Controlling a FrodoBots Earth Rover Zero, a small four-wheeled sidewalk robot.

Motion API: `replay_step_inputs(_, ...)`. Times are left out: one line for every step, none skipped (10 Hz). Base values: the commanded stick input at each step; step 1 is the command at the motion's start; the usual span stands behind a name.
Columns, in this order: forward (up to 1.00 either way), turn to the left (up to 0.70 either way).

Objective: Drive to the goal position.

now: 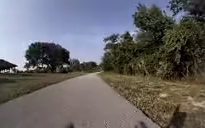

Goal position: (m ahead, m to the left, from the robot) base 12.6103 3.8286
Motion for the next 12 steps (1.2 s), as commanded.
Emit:
replay_step_inputs(1.00, 0.04)
replay_step_inputs(1.00, 0.03)
replay_step_inputs(1.00, 0.07)
replay_step_inputs(1.00, 0.11)
replay_step_inputs(1.00, 0.11)
replay_step_inputs(1.00, 0.11)
replay_step_inputs(1.00, 0.17)
replay_step_inputs(1.00, 0.25)
replay_step_inputs(1.00, 0.19)
replay_step_inputs(1.00, 0.13)
replay_step_inputs(1.00, 0.11)
replay_step_inputs(1.00, 0.08)
